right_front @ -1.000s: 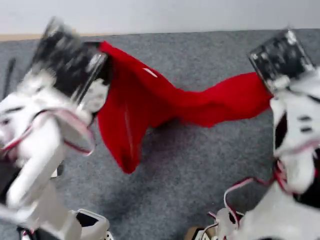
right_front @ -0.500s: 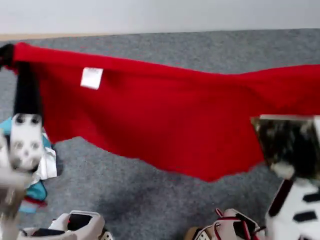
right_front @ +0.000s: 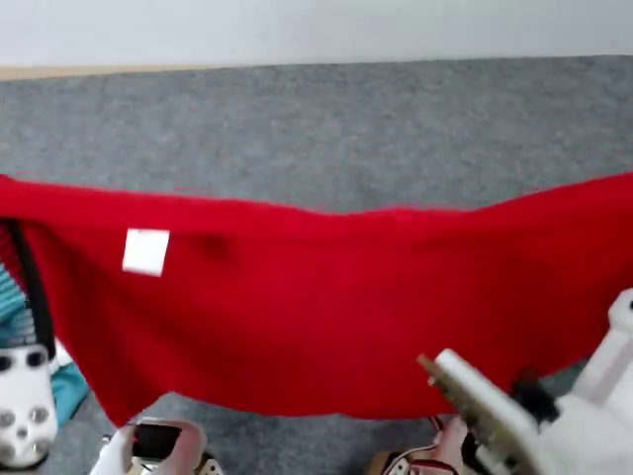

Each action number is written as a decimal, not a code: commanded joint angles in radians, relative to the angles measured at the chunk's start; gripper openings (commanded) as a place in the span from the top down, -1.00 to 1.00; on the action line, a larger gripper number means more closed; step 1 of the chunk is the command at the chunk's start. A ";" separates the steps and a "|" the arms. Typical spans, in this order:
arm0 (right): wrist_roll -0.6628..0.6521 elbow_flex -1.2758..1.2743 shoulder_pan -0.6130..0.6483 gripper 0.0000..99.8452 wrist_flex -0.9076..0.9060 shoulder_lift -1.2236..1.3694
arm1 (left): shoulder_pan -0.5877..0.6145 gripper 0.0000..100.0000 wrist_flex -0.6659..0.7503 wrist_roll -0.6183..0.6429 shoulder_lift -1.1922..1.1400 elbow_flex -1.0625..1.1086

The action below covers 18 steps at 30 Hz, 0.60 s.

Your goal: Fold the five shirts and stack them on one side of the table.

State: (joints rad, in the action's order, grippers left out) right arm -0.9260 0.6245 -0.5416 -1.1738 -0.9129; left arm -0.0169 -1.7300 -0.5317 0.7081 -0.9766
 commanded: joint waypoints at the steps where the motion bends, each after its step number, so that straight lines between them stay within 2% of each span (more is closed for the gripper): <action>1: -0.021 0.021 -0.018 0.98 0.024 -0.013 | 0.009 0.99 -0.023 -0.018 0.058 0.074; 8: -0.026 0.021 -0.018 0.98 0.065 -0.035 | 0.009 0.99 -0.023 -0.106 0.187 0.243; 18: -0.023 0.015 -0.016 0.98 -0.039 0.047 | 0.009 0.99 0.012 -0.110 0.222 0.426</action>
State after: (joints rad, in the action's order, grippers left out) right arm -0.9383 0.6260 -0.5416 -1.1799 -0.9344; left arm -0.0169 -1.7300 -0.6314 0.9306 -0.6084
